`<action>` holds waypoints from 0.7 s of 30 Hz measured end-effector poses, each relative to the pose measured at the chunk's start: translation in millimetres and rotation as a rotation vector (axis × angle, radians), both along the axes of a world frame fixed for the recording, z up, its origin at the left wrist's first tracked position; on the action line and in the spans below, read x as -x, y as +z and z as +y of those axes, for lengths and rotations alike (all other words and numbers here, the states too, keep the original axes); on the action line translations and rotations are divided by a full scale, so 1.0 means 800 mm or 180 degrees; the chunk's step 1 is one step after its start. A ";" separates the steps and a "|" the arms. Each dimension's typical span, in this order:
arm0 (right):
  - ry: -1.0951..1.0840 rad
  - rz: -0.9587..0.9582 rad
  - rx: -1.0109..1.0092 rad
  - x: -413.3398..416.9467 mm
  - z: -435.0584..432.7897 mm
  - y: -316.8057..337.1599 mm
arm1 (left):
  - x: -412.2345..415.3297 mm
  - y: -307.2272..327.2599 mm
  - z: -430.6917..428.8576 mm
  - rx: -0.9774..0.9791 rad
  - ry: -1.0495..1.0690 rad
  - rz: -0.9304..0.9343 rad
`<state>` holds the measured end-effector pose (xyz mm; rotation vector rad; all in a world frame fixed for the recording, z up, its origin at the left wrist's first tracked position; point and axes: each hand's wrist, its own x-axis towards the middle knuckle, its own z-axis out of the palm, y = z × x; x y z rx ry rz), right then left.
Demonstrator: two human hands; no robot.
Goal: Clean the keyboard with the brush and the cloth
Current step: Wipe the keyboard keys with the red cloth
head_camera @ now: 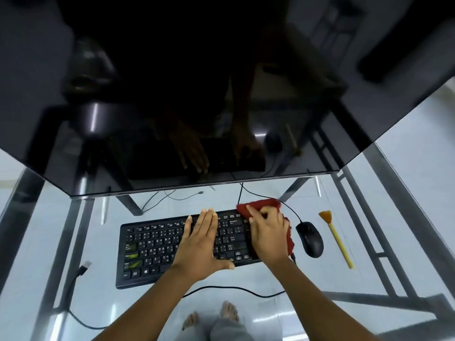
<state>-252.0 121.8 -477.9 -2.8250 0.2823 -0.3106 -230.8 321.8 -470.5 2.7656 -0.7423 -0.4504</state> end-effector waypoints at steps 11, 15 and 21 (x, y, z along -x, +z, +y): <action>-0.0414 -0.0002 -0.0426 -0.012 0.022 0.000 | 0.002 0.001 0.007 -0.0063 -0.0127 -0.0023; 0.1156 0.0071 0.0005 0.007 0.057 -0.004 | 0.000 0.004 0.015 0.0001 -0.0234 -0.0001; -0.0323 0.0056 -0.0341 -0.019 0.002 0.001 | -0.011 0.007 0.043 -0.0279 -0.0315 0.0044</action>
